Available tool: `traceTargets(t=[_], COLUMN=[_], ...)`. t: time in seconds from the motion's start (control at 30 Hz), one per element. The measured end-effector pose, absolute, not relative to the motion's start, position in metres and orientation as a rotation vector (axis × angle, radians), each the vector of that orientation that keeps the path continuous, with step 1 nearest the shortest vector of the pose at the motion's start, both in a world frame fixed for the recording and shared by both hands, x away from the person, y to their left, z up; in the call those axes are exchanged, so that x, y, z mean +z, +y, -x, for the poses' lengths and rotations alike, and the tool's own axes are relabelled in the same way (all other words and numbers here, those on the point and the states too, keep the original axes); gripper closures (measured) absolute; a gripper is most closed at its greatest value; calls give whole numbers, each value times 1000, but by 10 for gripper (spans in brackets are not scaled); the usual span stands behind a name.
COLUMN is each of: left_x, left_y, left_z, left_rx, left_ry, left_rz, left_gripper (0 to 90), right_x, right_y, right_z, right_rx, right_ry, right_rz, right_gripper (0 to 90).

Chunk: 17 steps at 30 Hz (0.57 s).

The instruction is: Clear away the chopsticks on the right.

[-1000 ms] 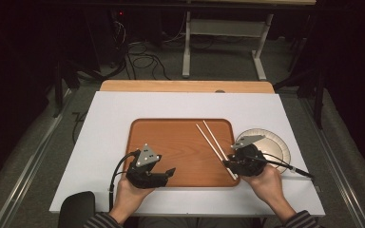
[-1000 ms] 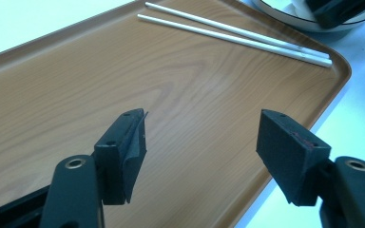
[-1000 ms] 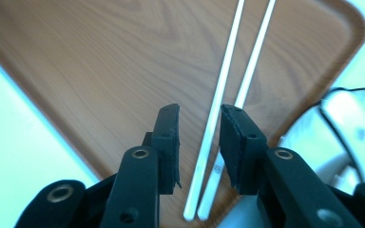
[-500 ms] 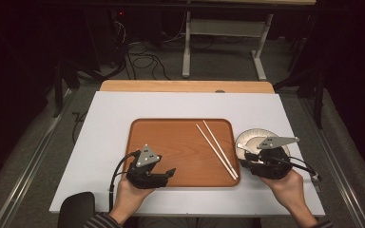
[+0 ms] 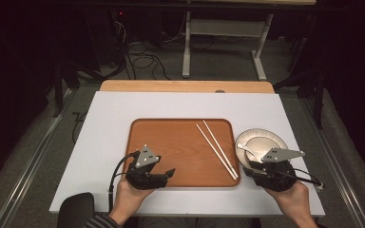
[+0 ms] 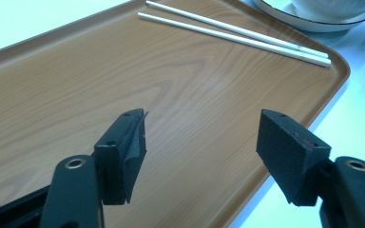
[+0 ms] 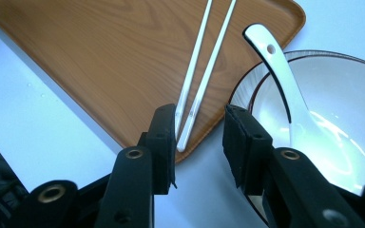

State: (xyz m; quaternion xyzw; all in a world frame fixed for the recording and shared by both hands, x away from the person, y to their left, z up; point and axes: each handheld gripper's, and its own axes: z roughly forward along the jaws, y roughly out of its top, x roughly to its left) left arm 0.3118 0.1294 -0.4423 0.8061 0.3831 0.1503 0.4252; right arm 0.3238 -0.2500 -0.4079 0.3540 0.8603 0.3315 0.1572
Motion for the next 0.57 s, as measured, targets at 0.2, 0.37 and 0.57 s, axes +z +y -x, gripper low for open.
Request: traceTargets(t=[0.2,0.37,0.57], left_x=[-443,-442,-443], left_y=[130,131,130], left_z=[-310,-307,-308], left_rx=[376,378,378], left_ry=[957,958,957], left_rz=[-2021,-2017,-2023], left_gripper=[341,341,341], right_x=[-416,-424,-424], right_y=[-247,-241,-239], right_z=[-318,-318,-318], right_rx=[971,932,949], right_ry=[2442,2450,2438], right_rz=[-991,-955,-935], right_gripper=[662,660,649])
